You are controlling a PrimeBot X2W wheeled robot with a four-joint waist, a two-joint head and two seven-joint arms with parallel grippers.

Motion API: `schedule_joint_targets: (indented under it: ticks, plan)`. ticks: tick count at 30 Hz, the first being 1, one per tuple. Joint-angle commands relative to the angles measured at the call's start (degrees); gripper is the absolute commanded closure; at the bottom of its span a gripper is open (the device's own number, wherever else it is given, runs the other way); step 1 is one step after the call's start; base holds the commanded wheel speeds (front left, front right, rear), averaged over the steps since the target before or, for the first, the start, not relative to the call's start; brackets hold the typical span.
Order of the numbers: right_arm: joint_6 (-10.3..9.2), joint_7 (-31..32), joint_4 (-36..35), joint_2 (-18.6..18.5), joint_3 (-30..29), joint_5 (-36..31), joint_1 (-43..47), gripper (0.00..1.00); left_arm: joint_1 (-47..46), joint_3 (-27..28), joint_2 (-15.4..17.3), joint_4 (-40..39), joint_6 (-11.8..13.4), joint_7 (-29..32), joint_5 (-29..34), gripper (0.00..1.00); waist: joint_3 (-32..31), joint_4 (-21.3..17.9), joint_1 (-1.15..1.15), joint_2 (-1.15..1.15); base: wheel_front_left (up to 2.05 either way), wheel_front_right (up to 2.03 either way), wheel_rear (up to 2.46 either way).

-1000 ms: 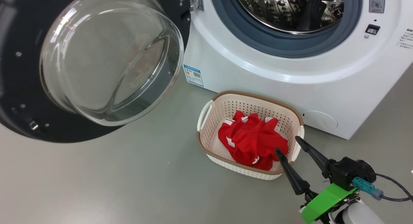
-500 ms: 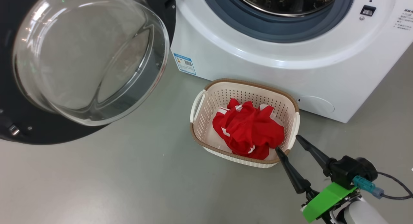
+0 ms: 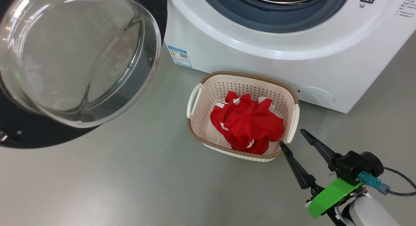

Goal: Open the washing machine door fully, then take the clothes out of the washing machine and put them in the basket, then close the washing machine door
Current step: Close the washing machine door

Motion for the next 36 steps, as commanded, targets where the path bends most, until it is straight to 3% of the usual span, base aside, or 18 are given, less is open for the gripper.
schedule_joint_targets:
  ticks: [1, 14, 36]
  plan:
    - [0.09, -0.27, -1.42, -0.17, 1.09, -0.11, -0.76, 0.0, -0.09, 0.84, 4.3, -1.31, -0.18, 1.02, -0.68, 1.0, 0.12, -0.09, 0.0, 0.0, 0.0, 0.0, 0.0]
    - [0.09, -0.27, -1.13, 0.09, 0.9, -0.25, -0.51, 0.0, 4.02, -2.05, 3.82, -7.43, -0.18, 12.15, -5.21, 1.0, -1.12, 0.07, 0.0, 0.0, 0.0, 0.0, 0.0]
    - [0.09, -0.27, -1.46, 1.14, -0.62, -0.19, 1.22, 0.0, 15.84, -4.18, 4.98, -28.13, -0.19, 26.23, -15.3, 1.0, -3.68, -0.11, 0.0, 0.0, 0.0, 0.0, 0.0]
